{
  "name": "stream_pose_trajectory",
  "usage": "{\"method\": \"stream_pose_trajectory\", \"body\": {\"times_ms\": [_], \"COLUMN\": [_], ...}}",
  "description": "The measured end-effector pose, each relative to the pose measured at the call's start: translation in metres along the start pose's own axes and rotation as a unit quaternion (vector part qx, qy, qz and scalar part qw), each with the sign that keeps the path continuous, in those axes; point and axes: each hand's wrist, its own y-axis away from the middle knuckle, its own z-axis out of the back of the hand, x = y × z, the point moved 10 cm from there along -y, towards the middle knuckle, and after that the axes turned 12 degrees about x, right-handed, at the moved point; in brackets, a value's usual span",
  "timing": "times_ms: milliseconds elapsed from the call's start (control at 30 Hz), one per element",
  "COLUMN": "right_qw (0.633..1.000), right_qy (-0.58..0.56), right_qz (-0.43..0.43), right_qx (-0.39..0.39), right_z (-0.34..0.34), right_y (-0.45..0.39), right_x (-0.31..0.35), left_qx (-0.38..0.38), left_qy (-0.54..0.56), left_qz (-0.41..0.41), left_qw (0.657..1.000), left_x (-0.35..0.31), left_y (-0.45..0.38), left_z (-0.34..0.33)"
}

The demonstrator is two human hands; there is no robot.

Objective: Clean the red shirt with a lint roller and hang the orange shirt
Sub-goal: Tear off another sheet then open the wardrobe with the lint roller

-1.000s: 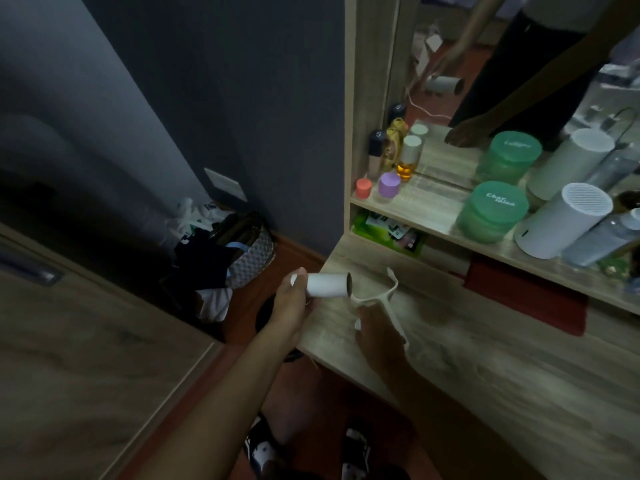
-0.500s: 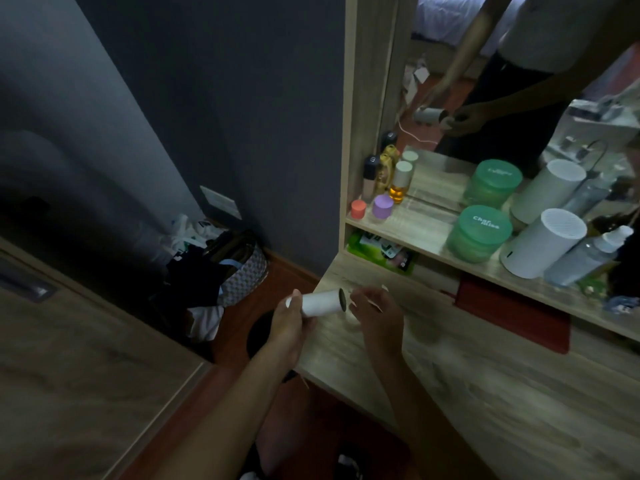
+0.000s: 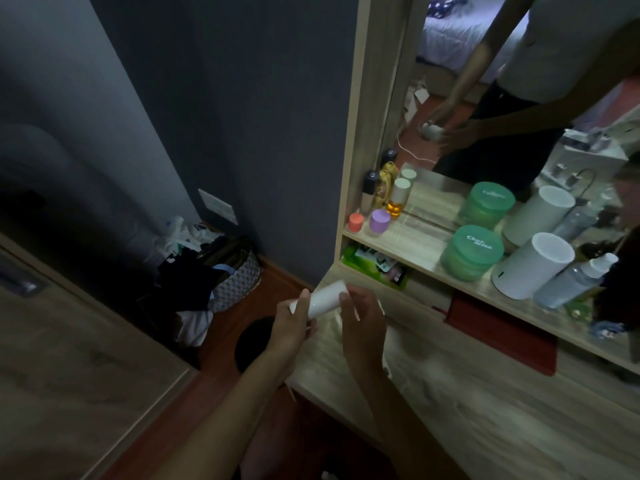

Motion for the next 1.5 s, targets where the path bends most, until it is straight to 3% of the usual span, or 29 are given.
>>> {"method": "stream_pose_trajectory", "body": {"times_ms": [100, 200, 300, 433, 500, 567, 633, 700, 800, 1000, 1167, 1233, 1333, 1500], "right_qw": [0.983, 0.954, 0.944, 0.940, 0.941, 0.956, 0.962, 0.920, 0.871, 0.883, 0.924, 0.931, 0.948, 0.967], "right_qy": [-0.117, -0.202, -0.194, -0.135, -0.110, -0.074, 0.052, 0.202, 0.261, 0.301, 0.221, 0.191, 0.205, 0.149], "right_qz": [-0.116, -0.173, -0.193, -0.179, -0.168, -0.187, -0.203, -0.238, -0.296, -0.183, -0.097, -0.075, 0.020, 0.022], "right_qx": [0.085, 0.141, 0.186, 0.257, 0.271, 0.211, 0.176, 0.238, 0.294, 0.310, 0.296, 0.302, 0.244, 0.205], "right_z": [-0.010, -0.018, -0.019, -0.020, -0.019, -0.005, 0.013, 0.011, 0.002, -0.004, 0.006, 0.007, 0.011, 0.016], "right_y": [-0.014, -0.022, -0.030, -0.037, -0.037, -0.041, -0.042, -0.030, 0.001, -0.005, -0.012, -0.010, -0.013, -0.012], "right_x": [-0.027, -0.032, -0.026, -0.020, -0.021, -0.035, -0.059, -0.099, -0.146, -0.137, -0.058, -0.029, 0.014, 0.038], "left_qx": [0.035, 0.138, 0.232, 0.278, 0.277, 0.244, 0.189, 0.144, 0.153, 0.132, 0.092, 0.110, 0.132, 0.147], "left_qy": [-0.076, -0.165, -0.172, -0.155, -0.164, -0.143, -0.106, -0.082, -0.072, -0.021, 0.022, 0.033, 0.046, 0.061], "left_qz": [-0.026, -0.057, -0.026, 0.050, 0.044, 0.034, 0.031, 0.036, 0.038, 0.049, 0.036, 0.042, 0.047, 0.034], "left_qw": [0.996, 0.975, 0.957, 0.947, 0.946, 0.959, 0.976, 0.985, 0.985, 0.990, 0.995, 0.993, 0.989, 0.987], "left_x": [-0.015, -0.035, -0.040, -0.033, -0.036, -0.042, -0.045, -0.044, -0.042, -0.039, -0.043, -0.046, -0.050, -0.058], "left_y": [0.005, 0.009, 0.010, 0.004, 0.003, -0.003, -0.014, -0.022, -0.027, -0.039, -0.051, -0.050, -0.043, -0.033], "left_z": [-0.002, -0.020, -0.036, -0.039, -0.039, -0.037, -0.030, -0.023, -0.026, -0.023, -0.017, -0.027, -0.046, -0.061]}}
